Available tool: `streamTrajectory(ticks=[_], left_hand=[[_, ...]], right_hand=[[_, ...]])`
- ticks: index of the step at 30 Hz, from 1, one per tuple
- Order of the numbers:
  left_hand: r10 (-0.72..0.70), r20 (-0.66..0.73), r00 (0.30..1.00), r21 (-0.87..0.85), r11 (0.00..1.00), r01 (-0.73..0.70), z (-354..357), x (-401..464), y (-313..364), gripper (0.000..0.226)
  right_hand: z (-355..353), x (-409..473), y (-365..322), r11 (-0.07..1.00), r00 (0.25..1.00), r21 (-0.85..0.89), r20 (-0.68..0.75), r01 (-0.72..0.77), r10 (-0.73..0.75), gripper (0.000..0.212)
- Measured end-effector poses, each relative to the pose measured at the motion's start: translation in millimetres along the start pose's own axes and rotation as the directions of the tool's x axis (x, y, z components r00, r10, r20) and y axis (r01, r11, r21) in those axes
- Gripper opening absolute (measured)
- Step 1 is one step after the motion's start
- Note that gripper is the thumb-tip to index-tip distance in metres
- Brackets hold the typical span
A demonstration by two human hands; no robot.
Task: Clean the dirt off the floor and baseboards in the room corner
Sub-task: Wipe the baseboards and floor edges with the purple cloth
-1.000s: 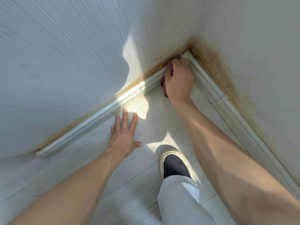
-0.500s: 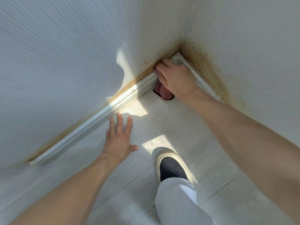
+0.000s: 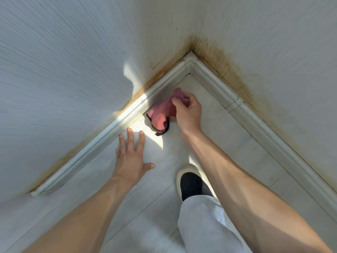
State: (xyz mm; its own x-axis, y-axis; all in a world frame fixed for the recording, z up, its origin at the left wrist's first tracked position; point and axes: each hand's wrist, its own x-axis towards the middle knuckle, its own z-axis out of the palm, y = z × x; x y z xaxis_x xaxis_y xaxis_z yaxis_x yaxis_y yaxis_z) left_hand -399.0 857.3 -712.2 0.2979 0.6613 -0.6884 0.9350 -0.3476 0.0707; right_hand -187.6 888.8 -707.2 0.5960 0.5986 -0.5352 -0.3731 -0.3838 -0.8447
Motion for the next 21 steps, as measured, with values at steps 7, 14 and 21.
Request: streamTrajectory(ticks=[7,14,21], left_hand=[[0.01,-0.013,1.0,0.003,1.0,-0.01,1.8,1.9,-1.8,0.117],[0.001,0.005,1.0,0.016,1.0,-0.001,1.6,2.5,0.3,0.114],[0.005,0.025,1.0,0.007,1.0,-0.005,-1.2,0.7,0.5,0.113]], right_hand=[[-14.2,31.9,-34.5,0.947,0.973,0.291,-0.138,-0.137,0.183,0.008],[51.2,21.9,-30.6,0.984,0.979,-0.131,-0.147,0.121,-0.14,0.037],[58.3,-23.0,11.5,0.89,0.941,-0.305,0.115,0.339,-0.319,0.031]])
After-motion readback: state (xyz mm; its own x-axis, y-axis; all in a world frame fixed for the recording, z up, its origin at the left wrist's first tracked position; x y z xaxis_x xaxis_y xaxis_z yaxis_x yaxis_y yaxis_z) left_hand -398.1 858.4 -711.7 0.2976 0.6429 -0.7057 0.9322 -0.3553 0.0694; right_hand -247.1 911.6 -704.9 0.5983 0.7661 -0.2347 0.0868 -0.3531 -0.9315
